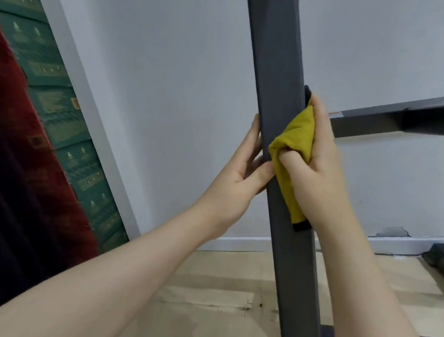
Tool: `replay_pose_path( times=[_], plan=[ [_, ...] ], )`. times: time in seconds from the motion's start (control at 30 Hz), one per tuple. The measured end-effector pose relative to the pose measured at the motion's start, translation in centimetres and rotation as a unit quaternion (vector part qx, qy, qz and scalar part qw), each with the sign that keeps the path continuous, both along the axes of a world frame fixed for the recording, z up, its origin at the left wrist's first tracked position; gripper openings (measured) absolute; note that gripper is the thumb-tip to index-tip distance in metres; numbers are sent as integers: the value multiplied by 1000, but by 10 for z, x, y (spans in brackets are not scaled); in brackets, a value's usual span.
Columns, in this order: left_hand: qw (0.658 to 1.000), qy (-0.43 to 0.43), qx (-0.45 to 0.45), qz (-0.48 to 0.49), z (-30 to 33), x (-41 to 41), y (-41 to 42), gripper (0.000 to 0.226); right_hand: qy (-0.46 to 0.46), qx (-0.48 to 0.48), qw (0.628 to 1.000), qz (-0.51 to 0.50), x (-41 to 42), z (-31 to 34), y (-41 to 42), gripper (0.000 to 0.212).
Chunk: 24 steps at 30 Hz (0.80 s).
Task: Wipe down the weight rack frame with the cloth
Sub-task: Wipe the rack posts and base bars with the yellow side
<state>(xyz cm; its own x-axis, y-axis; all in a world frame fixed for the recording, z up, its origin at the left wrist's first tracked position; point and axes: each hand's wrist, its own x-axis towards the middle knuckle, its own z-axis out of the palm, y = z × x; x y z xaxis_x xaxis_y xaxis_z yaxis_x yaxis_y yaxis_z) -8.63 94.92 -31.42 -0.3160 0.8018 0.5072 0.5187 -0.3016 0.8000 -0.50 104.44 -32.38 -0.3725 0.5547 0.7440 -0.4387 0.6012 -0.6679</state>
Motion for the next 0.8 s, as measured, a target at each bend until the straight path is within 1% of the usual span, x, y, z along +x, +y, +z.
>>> replay_pose_path(
  times=[0.07, 0.13, 0.23, 0.27, 0.33, 0.4, 0.43, 0.5, 0.57, 0.63, 0.67, 0.73, 0.8],
  plan=[
    [1000, -17, 3, -8, -7, -1, 1, 70, -29, -26, 999, -8, 6, -30, -7, 72],
    [998, -55, 0, 3, -30, 1, 0, 82, -55, -60, 996, -19, 16, -77, -20, 70],
    [993, -101, -47, 26, -110, 10, -12, 96, -113, -107, 988, -21, 33, -159, -37, 72],
    [990, -120, -70, 25, -144, 14, -21, 95, -137, -116, 984, -22, 39, -186, -44, 75],
    [978, -169, -118, 19, -213, 18, -42, 87, -174, -140, 974, -22, 52, -239, -56, 76],
    [965, -198, -174, 9, -271, 25, -59, 84, -218, -186, 958, -20, 66, -293, -72, 74],
    [959, -203, -197, 3, -295, 29, -66, 82, -243, -215, 946, -20, 74, -322, -82, 72],
    [949, -211, -233, -23, -329, 38, -72, 70, -310, -262, 913, -31, 90, -383, -105, 72],
    [947, -198, -250, -31, -351, 44, -72, 70, -369, -306, 876, -41, 103, -430, -125, 73],
    [952, -169, -253, -7, -362, 47, -69, 73, -385, -355, 851, -39, 106, -452, -133, 69],
    [954, -163, -252, 4, -365, 46, -69, 72, -382, -356, 852, -46, 104, -451, -130, 67],
    [955, -163, -246, 15, -368, 44, -68, 70, -351, -334, 873, -56, 94, -431, -119, 68],
    [954, -173, -243, 16, -371, 43, -68, 67, -295, -307, 904, -50, 85, -405, -110, 68]
  ],
)
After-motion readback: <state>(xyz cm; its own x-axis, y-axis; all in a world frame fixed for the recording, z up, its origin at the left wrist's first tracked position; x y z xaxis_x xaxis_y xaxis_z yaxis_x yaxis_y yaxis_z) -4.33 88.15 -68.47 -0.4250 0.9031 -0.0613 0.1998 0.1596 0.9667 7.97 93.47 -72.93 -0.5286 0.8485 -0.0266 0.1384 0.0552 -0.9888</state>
